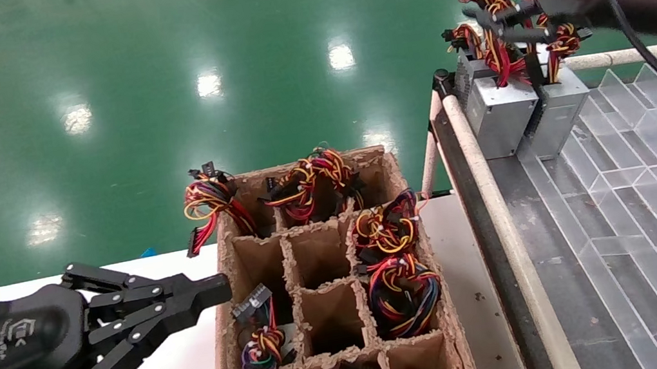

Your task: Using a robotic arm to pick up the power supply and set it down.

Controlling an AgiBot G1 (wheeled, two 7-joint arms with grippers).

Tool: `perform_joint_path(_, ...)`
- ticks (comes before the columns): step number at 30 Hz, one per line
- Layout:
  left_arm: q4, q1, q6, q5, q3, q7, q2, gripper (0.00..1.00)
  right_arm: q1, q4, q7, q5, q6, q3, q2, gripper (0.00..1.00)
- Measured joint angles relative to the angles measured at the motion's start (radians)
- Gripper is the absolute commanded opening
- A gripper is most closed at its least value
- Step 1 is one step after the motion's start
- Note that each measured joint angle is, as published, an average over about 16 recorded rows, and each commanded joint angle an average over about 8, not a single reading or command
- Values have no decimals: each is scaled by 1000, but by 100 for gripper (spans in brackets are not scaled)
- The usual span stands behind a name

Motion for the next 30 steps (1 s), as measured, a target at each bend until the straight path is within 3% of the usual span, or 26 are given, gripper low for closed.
perform_joint_path(6,0,0,0,0,0,0,0,0,-78,118,101,46,-33,13,32,100)
perform_joint_path(14,0,0,0,0,0,0,0,99,-192,288,249,115,-84,35,81,100)
perform_joint_path(30,0,0,0,0,0,0,0,100,-419,626,542,252,-186,78,177,100)
